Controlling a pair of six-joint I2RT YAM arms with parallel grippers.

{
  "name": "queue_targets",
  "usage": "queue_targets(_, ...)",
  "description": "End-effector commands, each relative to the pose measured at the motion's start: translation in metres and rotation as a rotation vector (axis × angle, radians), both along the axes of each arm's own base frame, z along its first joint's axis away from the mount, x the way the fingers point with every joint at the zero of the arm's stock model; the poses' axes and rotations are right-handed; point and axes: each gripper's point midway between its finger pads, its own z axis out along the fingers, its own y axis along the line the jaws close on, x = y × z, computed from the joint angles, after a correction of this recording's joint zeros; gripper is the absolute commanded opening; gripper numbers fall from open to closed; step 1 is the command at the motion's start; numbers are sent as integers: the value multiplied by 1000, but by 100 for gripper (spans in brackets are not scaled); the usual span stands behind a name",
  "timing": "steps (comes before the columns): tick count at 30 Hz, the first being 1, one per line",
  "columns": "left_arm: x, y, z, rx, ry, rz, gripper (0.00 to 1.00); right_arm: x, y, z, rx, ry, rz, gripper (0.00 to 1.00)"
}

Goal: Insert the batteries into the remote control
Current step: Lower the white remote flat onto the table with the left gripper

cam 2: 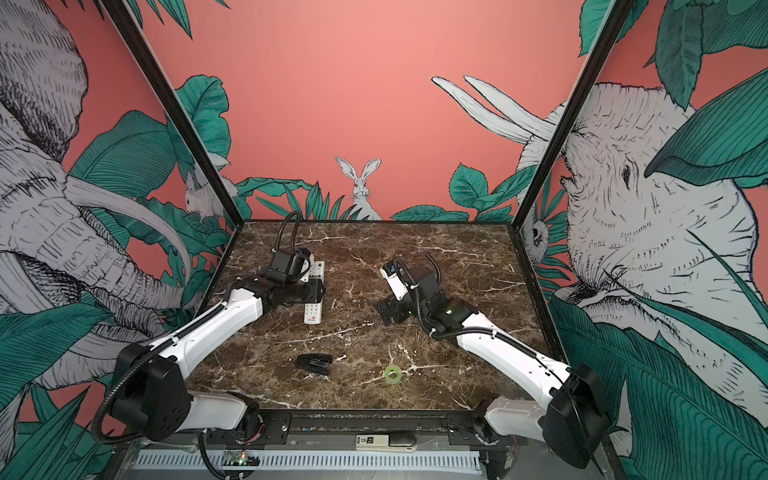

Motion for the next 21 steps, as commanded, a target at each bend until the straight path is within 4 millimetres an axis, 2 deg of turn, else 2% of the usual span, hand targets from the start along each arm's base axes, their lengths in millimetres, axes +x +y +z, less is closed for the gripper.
queue_targets(1, 8, -1, 0, -1, -5, 32, 15, 6, -10, -10, -56, -13, -41, 99)
queue_targets(11, 18, 0, -36, 50, 63, 62, 17, 8, -8, -19, -68, -13, -36, 99)
queue_targets(21, 24, -2, -59, 66, 116, 81, 18, 13, -12, -25, -91, -4, -53, 99)
